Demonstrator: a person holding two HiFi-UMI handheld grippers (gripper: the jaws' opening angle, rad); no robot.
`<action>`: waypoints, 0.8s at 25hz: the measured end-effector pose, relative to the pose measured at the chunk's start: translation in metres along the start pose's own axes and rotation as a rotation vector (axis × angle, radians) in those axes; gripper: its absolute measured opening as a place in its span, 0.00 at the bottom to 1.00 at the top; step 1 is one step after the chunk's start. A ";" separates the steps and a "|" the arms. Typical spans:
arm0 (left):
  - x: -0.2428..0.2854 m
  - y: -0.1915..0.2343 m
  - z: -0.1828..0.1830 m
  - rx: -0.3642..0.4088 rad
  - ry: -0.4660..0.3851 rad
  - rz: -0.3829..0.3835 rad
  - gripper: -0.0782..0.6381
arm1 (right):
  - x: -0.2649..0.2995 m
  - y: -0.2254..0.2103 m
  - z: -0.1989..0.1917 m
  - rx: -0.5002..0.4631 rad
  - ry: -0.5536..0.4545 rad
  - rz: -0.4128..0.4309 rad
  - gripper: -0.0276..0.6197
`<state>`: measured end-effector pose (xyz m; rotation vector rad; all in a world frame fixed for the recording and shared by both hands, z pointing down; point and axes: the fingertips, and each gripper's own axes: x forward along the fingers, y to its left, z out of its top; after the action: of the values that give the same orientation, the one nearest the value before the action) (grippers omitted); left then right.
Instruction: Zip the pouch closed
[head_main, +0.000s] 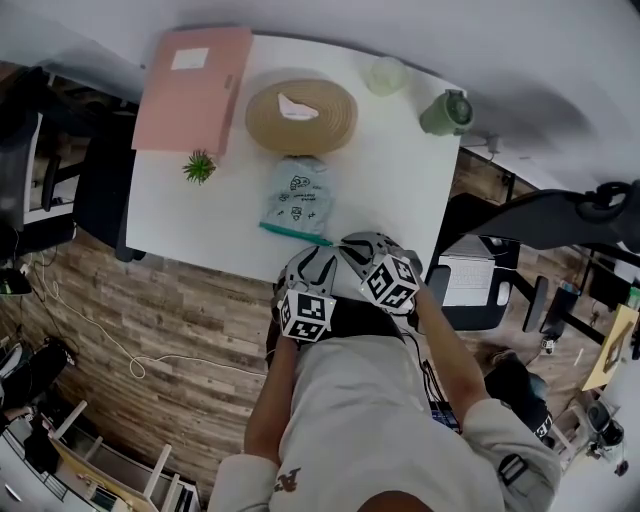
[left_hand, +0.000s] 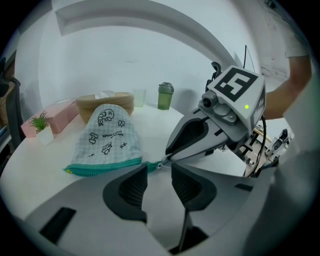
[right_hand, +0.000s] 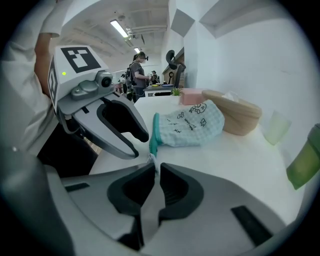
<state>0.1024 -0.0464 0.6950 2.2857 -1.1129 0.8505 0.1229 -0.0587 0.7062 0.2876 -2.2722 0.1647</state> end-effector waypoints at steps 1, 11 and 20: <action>0.000 0.000 -0.001 0.002 0.003 -0.004 0.31 | 0.002 0.001 0.000 0.000 0.004 0.004 0.08; -0.002 -0.003 -0.007 0.044 0.022 -0.027 0.33 | -0.002 0.011 0.009 0.151 -0.051 0.056 0.05; -0.003 0.005 -0.009 0.032 0.016 0.006 0.32 | -0.002 0.021 0.017 0.237 -0.097 0.082 0.05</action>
<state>0.0941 -0.0416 0.7003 2.2981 -1.1074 0.8936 0.1059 -0.0422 0.6932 0.3314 -2.3636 0.4735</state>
